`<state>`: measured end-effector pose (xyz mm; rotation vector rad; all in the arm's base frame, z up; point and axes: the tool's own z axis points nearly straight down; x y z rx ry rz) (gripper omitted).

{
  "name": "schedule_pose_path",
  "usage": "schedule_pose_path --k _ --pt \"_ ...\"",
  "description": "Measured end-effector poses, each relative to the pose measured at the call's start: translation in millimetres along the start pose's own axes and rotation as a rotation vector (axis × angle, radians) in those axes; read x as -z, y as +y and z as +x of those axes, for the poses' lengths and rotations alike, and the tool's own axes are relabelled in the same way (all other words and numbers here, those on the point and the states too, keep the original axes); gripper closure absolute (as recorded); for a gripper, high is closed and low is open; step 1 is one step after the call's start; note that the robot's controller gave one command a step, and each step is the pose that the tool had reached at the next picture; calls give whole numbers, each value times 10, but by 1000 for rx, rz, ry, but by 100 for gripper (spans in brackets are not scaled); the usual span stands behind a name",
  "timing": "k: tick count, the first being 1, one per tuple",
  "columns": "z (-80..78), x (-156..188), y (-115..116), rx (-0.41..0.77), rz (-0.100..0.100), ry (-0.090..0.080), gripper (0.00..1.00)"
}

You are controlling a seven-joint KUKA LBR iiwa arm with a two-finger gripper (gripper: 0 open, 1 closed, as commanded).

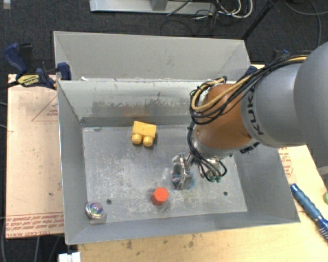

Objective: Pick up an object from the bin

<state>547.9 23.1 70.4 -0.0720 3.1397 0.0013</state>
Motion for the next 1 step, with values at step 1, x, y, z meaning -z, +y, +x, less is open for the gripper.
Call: schedule_pose_path --k 1 --pt "64 1425 -32 16 1 -10 100"
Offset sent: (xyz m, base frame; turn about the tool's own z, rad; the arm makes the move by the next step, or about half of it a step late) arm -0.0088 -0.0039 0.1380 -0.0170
